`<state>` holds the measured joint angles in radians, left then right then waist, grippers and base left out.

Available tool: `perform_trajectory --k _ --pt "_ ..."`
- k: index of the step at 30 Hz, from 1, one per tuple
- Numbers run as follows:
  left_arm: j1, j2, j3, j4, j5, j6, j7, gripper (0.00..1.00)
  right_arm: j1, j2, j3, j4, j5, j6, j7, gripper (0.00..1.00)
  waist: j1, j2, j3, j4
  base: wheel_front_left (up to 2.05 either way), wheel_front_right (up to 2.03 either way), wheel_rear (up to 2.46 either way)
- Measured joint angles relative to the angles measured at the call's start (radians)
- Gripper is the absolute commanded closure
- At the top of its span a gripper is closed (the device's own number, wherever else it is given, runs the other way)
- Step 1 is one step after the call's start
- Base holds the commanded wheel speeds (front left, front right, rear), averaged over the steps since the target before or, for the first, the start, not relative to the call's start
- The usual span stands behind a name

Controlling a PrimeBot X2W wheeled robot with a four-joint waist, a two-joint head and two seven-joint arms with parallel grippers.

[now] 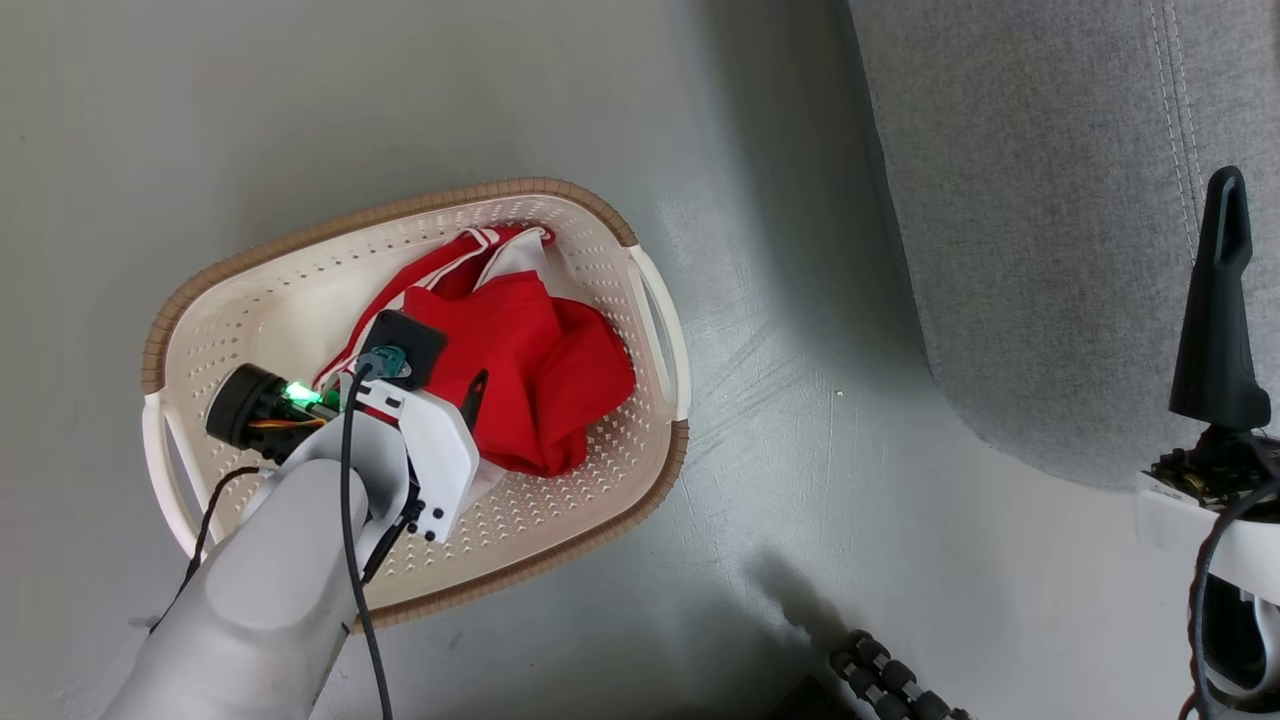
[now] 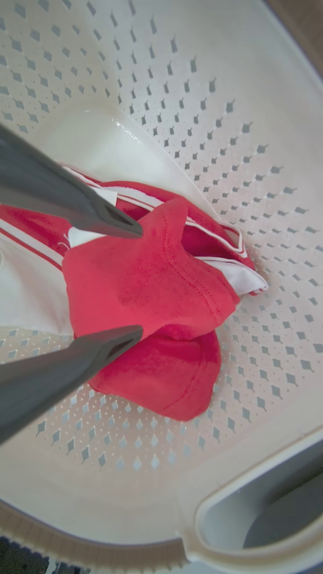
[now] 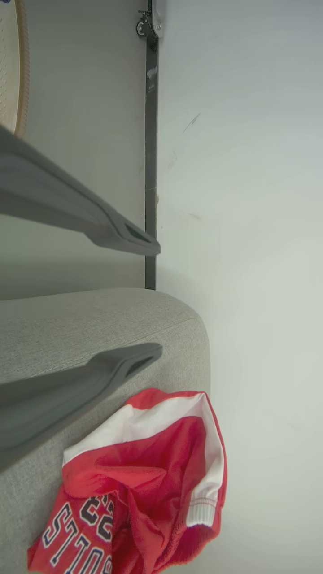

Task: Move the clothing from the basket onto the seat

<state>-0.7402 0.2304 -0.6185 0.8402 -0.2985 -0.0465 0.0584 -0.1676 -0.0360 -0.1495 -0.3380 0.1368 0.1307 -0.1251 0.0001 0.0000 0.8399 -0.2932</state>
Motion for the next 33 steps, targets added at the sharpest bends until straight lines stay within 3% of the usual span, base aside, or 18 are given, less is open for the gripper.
perform_trajectory --k 21,31,33 --pt "-0.030 -0.023 -0.021 0.096 -0.024 -0.050 0.101 0.00 -0.020 0.000 0.005 0.044 0.013 0.000 -0.035 0.00 -0.0001 0.0000 0.038 -0.023 0.00 0.00 0.00" --pt "-0.066 -0.021 -0.028 0.103 -0.012 -0.048 0.084 0.00 -0.020 0.000 0.005 0.051 0.013 0.000 -0.048 0.00 0.0000 0.0000 0.054 -0.030 0.00 0.00 0.00" --pt "-0.070 -0.021 -0.025 0.111 -0.007 -0.030 0.081 0.00 -0.020 0.000 0.004 0.051 0.013 0.000 -0.052 0.00 0.0000 0.0000 0.058 -0.031 0.00 0.00 0.00"
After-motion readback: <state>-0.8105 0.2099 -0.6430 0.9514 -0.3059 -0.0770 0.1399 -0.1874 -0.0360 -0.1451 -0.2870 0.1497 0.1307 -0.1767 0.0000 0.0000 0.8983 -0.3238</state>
